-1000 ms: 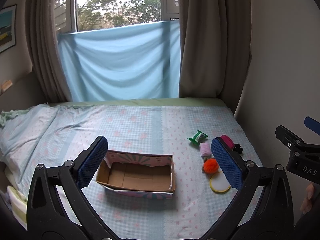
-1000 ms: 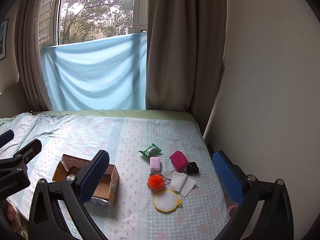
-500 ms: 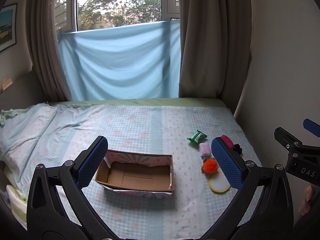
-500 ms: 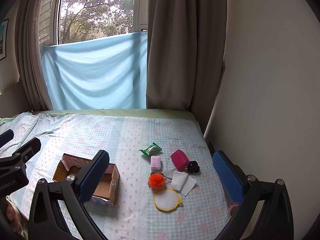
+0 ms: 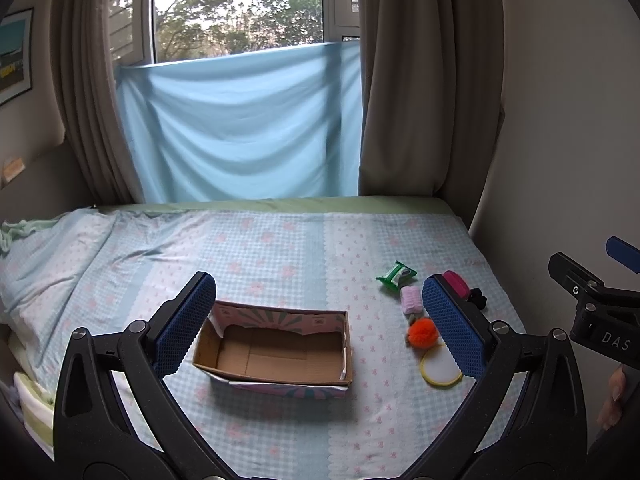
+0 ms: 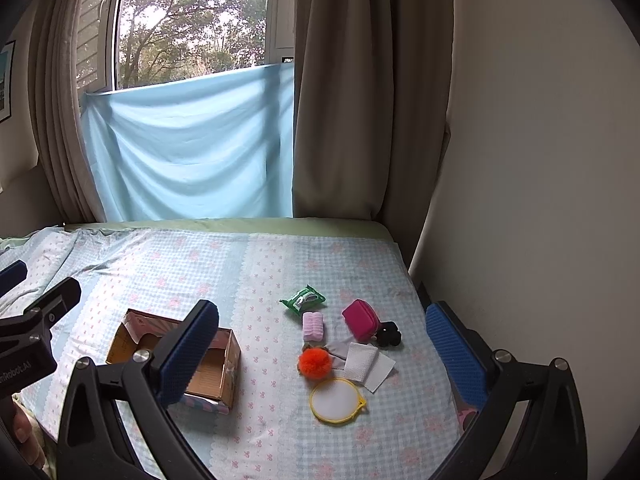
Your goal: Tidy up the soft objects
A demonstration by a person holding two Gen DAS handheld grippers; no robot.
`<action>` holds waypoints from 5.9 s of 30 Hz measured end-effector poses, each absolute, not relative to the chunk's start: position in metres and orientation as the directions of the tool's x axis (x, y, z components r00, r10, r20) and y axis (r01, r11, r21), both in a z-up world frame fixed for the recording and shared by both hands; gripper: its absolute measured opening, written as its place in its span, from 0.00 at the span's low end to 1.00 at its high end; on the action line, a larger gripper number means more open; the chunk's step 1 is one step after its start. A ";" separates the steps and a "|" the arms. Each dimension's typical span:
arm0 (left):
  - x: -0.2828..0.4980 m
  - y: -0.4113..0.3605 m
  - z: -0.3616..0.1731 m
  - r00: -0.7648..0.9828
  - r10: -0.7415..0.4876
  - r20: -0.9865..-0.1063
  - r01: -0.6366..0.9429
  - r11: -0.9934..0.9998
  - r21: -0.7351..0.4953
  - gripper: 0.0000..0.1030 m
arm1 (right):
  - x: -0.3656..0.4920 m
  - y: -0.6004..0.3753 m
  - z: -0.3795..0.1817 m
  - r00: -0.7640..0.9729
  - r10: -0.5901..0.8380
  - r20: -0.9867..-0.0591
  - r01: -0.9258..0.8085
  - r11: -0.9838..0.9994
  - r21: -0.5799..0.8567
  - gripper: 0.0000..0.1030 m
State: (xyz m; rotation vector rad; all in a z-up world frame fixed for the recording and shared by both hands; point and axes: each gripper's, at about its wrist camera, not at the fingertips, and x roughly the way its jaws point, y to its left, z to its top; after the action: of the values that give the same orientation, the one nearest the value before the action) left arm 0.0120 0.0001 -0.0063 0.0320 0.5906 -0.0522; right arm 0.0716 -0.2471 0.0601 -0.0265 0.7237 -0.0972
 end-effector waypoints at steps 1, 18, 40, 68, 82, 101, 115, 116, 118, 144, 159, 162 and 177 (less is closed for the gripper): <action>0.013 0.001 -0.006 0.829 -0.040 -0.558 0.058 0.998 0.015 1.00 | 0.072 -0.247 0.061 0.745 -0.098 -0.660 0.080 0.995 -0.057 1.00; 0.059 -0.006 -0.040 0.728 -0.237 -0.643 0.319 0.948 0.012 1.00 | 0.072 -0.251 0.049 0.708 -0.225 -0.669 0.245 0.967 -0.066 1.00; 0.172 -0.181 -0.302 0.614 -0.224 -0.757 0.264 0.962 -0.071 1.00 | 0.156 -0.392 -0.166 0.618 -0.166 -0.768 0.172 0.982 -0.073 1.00; 0.223 -0.222 -0.458 0.475 -0.363 -0.801 0.332 0.917 -0.219 0.36 | 0.199 -0.407 -0.379 0.536 -0.073 -0.841 0.258 0.963 0.080 0.43; 0.218 -0.212 -0.442 0.518 -0.357 -0.778 0.325 0.923 -0.207 0.30 | 0.196 -0.403 -0.375 0.559 -0.063 -0.827 0.270 0.956 0.110 0.07; 0.192 -0.193 -0.345 0.621 -0.379 -0.686 0.344 0.918 -0.196 0.30 | 0.172 -0.400 -0.298 0.644 -0.114 -0.756 0.302 0.947 0.115 0.07; 0.160 -0.101 -0.188 0.700 -0.373 -0.609 0.303 0.927 -0.219 0.30 | 0.157 -0.339 -0.148 0.710 -0.124 -0.694 0.244 0.967 0.076 0.07; 0.158 -0.090 -0.178 0.706 -0.369 -0.604 0.301 0.929 -0.215 0.30 | 0.157 -0.328 -0.138 0.711 -0.117 -0.693 0.231 0.970 0.073 0.07; 0.153 -0.066 -0.160 0.722 -0.356 -0.594 0.296 0.934 -0.199 0.30 | 0.154 -0.305 -0.118 0.720 -0.106 -0.686 0.205 0.977 0.065 0.07; 0.183 0.177 -0.194 0.633 -0.209 -0.746 0.255 0.965 -0.055 0.30 | 0.182 -0.014 -0.124 0.555 0.130 -0.822 -0.008 0.989 0.151 0.07; 0.253 0.163 -0.316 0.323 -0.190 -0.927 0.320 0.944 -0.082 0.30 | 0.245 0.010 -0.237 0.216 0.132 -0.967 0.017 0.990 0.139 0.07; 0.269 0.153 -0.348 0.208 -0.158 -0.965 0.341 0.937 -0.080 0.30 | 0.261 0.008 -0.265 0.121 0.138 -0.983 0.013 0.990 0.141 0.07; 0.263 0.128 -0.382 0.085 -0.071 -0.994 0.464 0.886 -0.024 1.00 | 0.291 -0.010 -0.345 -0.128 0.221 -0.967 0.100 0.973 0.209 1.00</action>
State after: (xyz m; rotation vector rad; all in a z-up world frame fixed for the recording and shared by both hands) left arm 0.2628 0.1275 -0.3819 0.3332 1.4378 -0.4097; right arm 0.2913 -0.0096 -0.3454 0.2428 1.7020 0.1060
